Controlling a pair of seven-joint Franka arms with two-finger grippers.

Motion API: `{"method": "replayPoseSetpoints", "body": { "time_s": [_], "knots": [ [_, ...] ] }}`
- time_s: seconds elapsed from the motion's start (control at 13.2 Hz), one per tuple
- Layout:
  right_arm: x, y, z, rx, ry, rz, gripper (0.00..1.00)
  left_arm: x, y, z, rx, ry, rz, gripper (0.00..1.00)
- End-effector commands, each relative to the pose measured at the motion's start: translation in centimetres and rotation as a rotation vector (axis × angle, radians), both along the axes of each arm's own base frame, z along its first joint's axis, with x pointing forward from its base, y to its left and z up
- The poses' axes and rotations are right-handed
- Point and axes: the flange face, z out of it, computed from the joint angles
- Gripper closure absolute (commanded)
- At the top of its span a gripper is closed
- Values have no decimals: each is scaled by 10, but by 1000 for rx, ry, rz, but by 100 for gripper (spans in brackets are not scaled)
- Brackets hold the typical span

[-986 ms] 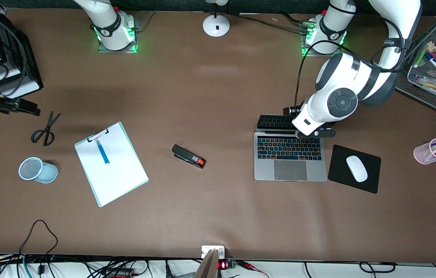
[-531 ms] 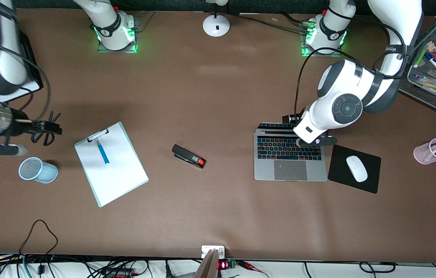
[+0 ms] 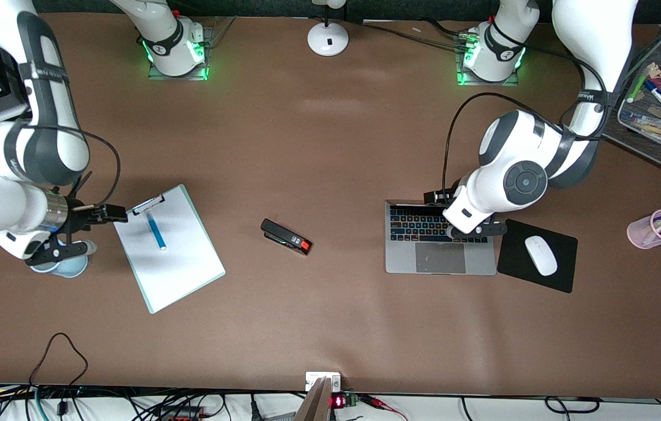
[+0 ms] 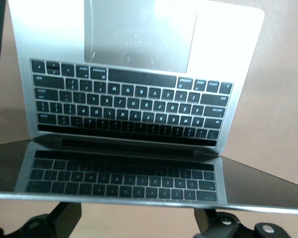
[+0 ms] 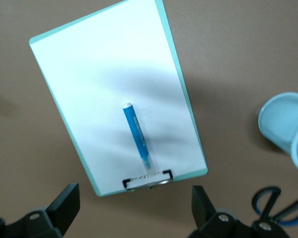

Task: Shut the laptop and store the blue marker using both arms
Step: 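Push the laptop lid down with the left gripper while the right gripper reaches the marker, then press the lid shut with the left gripper while the right gripper grasps the marker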

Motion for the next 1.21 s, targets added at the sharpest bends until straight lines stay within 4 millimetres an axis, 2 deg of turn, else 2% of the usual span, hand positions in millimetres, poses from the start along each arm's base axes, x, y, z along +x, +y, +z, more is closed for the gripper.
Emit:
{"method": "replayPoseSetpoints", "body": {
  "time_s": [0.0, 0.08, 0.23, 0.46, 0.76, 0.91, 1.06, 1.14],
  "knots": [
    [7, -1, -28, 22, -37, 79, 0, 21, -4, -1, -21, -24, 18, 0],
    [6, -1, -36, 21, -52, 90, 0, 23, -5, -4, -26, -32, 22, 0],
    [3, 11, -48, 19, -77, 102, 0, 26, -4, -11, -32, -38, 25, 0],
    [-3, 13, -65, 16, -90, 99, 0, 30, -4, -18, -41, -52, 33, 0],
    [-7, 32, -83, 13, -68, 140, 0, 34, -6, -29, -52, -63, 33, 0],
    [-7, 29, -94, 15, -63, 162, 0, 35, -6, -33, -53, -62, 32, 0],
    [-7, 37, -101, 17, -63, 191, 5, 37, -7, -35, -61, -82, 33, 0],
    [-6, 35, -109, 14, -66, 190, 6, 37, -8, -40, -62, -78, 32, 0]
  ]
}}
